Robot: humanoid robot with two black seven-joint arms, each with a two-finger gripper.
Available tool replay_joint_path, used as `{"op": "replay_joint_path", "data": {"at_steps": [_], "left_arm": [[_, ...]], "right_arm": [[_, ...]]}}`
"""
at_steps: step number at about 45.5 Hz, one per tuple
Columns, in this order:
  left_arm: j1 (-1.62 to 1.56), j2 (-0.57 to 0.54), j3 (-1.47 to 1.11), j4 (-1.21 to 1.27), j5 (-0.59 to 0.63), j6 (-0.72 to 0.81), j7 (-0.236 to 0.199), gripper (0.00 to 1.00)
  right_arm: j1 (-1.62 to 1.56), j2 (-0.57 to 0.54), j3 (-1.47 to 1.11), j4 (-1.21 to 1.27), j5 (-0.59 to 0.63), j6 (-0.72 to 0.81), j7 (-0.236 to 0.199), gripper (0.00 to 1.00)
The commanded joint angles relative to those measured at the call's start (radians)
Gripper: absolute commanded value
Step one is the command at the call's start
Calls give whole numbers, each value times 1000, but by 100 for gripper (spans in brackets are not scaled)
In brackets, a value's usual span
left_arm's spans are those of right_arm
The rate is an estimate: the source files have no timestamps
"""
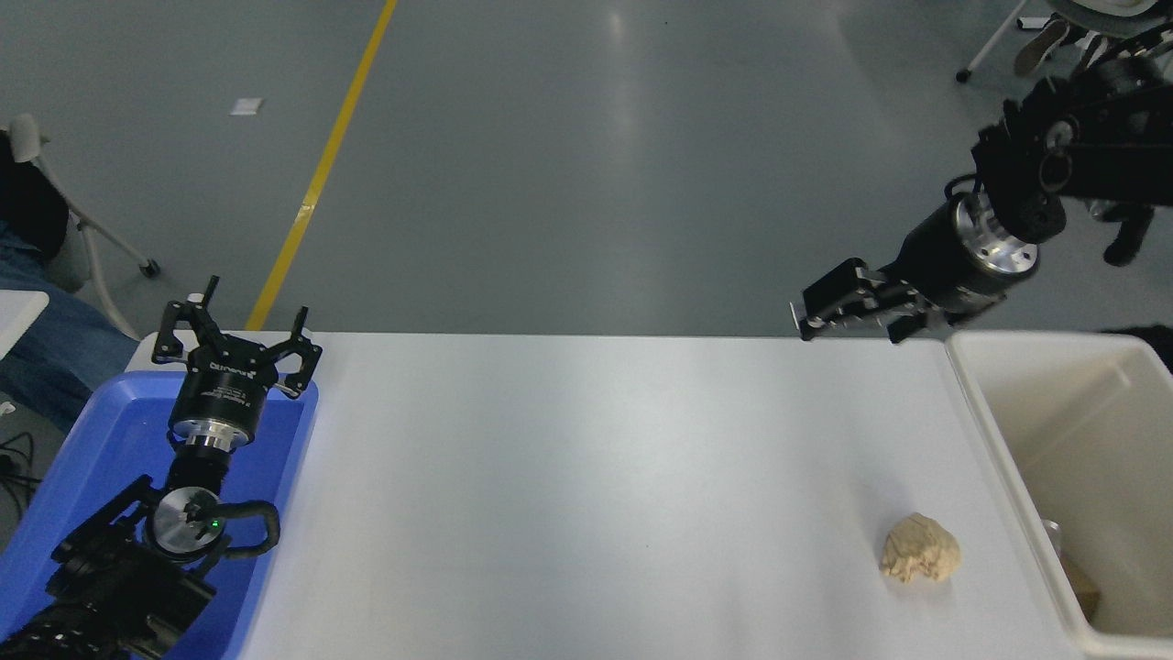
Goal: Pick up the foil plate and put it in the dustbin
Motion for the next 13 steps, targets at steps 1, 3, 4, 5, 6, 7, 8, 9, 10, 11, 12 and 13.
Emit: {"op": "replay_joint_path", "data": {"at_steps": [1,3,4,5,6,7,8,9,10,11,12,13], "left_arm": [[0,0,-1,0,-1,1,0,100],[0,0,-1,0,-1,1,0,100],[0,0,-1,0,-1,1,0,100],[0,0,-1,0,-1,1,0,100],[0,0,-1,0,-1,2,0,100],[0,0,-1,0,-1,1,0,100],[0,0,-1,0,-1,2,0,100],[0,0,-1,0,-1,1,0,100],[0,0,-1,0,-1,1,0,100],[0,0,-1,0,-1,1,0,100],[0,0,-1,0,-1,1,0,100],[0,0,-1,0,-1,1,0,100]], "right_arm": [[124,81,-17,101,91,32,-12,100],[139,75,-22,116,91,32,-12,100],[144,69,-22,122,92,32,-12,100],[148,64,-22,127,92,32,-12,100],[152,58,-22,132,92,32,-13,100],[155,55,-22,138,92,32,-13,100],[158,54,-20,141,92,32,-13,100],[161,51,-20,142,94,32,-13,100],[164,48,-22,144,94,32,-13,100],[168,43,-20,147,94,32,-13,100],[174,38,-20,150,94,32,-13,100],[179,31,-22,152,94,32,-13,100]]}}
